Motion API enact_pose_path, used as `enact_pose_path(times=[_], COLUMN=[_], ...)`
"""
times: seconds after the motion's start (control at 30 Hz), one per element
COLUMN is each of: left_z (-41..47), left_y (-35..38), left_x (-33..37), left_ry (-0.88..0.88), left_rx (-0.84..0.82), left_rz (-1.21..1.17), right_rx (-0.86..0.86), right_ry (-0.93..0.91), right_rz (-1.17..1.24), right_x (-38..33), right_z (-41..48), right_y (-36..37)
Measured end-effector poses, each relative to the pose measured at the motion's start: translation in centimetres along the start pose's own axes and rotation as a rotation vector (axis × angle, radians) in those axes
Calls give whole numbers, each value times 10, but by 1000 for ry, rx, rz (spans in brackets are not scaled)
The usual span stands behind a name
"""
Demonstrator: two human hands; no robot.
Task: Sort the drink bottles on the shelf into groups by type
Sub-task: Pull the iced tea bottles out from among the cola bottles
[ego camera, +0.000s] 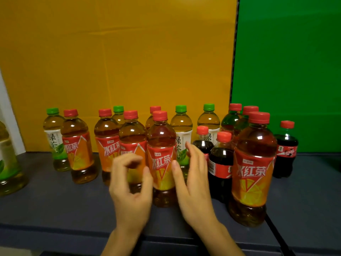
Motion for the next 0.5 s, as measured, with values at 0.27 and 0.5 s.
enact_pose_path(times=[0.27, 0.5], left_z=[-37, -16], left_y=[95, 140], left_x=[12, -8], left_ry=[-376, -338], left_rx=[-559, -593], left_rz=[-301, -104], right_rx=[143, 179], right_ry=[-128, -91], right_rz=[-143, -251], right_x=[1, 11], right_z=[-15, -13], right_y=[-40, -43])
Point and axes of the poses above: each hand's wrist, its own z-axis towards the middle knuckle, its own y-axis out of the palm, x = y × z, the point moved 6 cm from there along z, towards the middle knuckle, and after that the axes turned 2 degrees about z, right-handed, at the moved point
